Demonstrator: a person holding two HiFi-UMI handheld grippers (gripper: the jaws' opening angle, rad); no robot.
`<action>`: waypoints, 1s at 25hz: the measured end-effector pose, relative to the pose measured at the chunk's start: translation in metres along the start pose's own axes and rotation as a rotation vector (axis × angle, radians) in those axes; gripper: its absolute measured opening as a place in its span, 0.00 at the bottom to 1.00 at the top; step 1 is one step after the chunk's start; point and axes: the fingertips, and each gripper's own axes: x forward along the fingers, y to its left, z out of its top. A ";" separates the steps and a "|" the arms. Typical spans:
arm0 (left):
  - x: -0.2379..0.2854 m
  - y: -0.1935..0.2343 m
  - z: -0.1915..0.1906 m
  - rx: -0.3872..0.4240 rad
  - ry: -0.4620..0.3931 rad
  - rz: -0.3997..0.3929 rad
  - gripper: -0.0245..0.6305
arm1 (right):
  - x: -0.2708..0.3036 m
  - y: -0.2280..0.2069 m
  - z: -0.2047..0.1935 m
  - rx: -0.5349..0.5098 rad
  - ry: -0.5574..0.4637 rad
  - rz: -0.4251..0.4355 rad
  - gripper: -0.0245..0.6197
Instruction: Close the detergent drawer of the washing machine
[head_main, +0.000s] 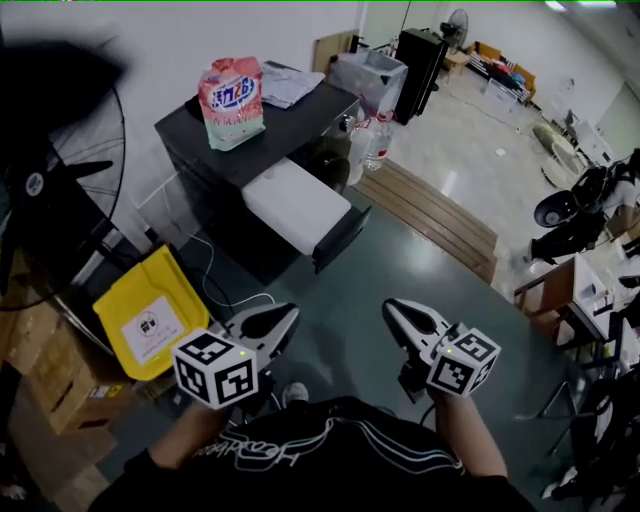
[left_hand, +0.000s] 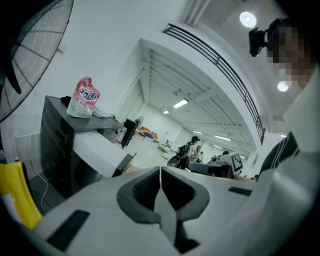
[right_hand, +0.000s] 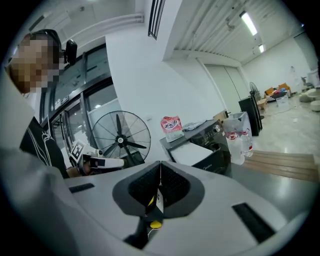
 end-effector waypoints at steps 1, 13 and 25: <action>0.007 0.009 0.005 -0.001 0.003 -0.004 0.08 | 0.008 -0.010 -0.001 0.004 0.009 -0.010 0.08; 0.051 0.089 0.020 0.042 0.033 0.054 0.08 | 0.070 -0.087 -0.017 0.002 0.082 -0.098 0.08; 0.072 0.135 0.023 -0.051 0.018 0.182 0.08 | 0.136 -0.153 -0.040 -0.113 0.231 -0.052 0.08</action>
